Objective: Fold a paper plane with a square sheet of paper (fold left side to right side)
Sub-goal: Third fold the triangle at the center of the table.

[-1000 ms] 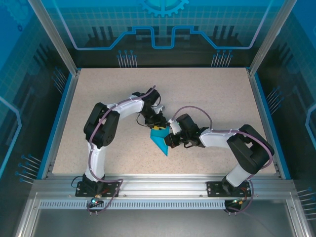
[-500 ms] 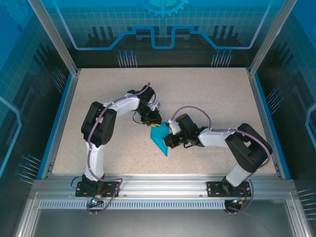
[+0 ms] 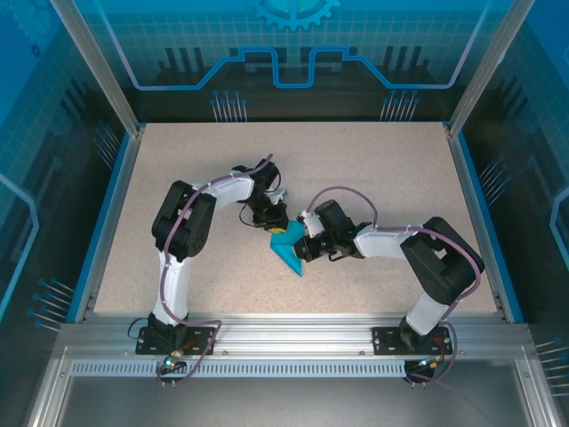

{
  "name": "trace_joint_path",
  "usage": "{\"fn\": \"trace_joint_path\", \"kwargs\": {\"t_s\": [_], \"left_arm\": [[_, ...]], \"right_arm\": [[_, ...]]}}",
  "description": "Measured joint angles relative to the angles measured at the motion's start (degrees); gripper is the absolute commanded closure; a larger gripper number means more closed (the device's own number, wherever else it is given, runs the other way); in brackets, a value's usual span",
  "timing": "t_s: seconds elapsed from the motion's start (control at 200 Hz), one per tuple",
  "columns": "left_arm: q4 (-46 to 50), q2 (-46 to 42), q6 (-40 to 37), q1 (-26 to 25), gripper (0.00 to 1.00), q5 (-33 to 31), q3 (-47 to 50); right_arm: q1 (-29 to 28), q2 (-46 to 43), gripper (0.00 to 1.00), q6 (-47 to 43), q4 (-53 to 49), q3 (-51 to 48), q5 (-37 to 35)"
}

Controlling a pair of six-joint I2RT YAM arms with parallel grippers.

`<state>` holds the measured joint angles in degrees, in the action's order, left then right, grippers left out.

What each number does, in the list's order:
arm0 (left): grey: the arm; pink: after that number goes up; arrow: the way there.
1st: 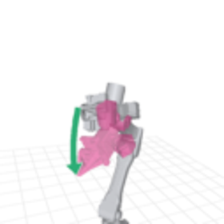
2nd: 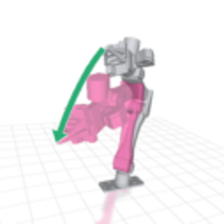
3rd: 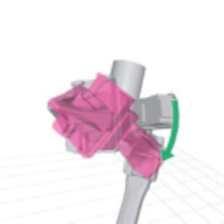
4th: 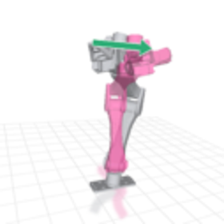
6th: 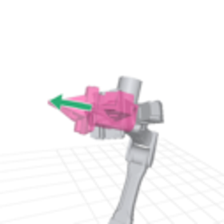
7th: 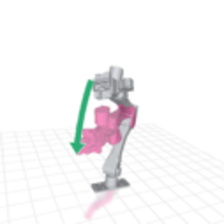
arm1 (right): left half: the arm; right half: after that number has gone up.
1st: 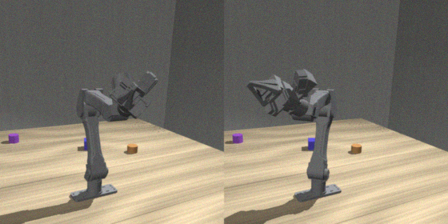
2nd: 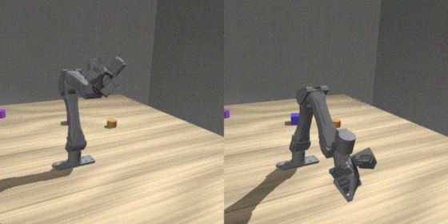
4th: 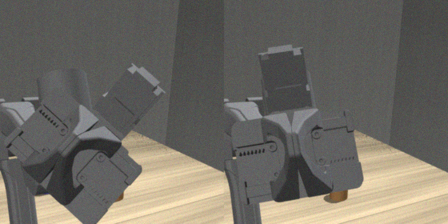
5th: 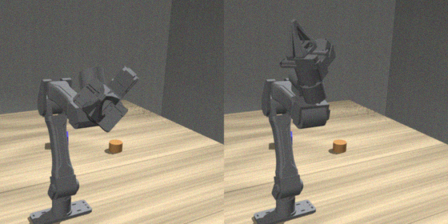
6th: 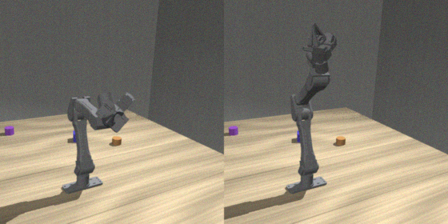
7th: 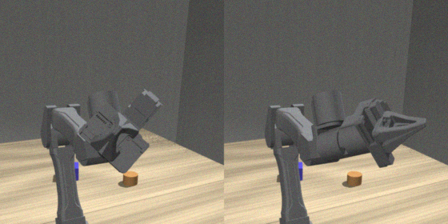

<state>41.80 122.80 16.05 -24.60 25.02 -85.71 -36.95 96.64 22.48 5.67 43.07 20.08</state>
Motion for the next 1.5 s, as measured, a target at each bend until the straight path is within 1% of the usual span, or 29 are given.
{"fn": "trace_joint_path", "kwargs": {"t_s": [0.455,1.501], "left_arm": [[0.0,0.0,-0.2,-0.1,0.87,-0.2,0.0],[-0.1,0.0,-0.1,-0.2,0.87,-0.2,0.0]], "right_arm": [[0.0,0.4,0.93,-0.4,-1.2,0.2,1.5],[0.0,2.8,0.93,-0.4,-3.3,1.6,1.0]]}}
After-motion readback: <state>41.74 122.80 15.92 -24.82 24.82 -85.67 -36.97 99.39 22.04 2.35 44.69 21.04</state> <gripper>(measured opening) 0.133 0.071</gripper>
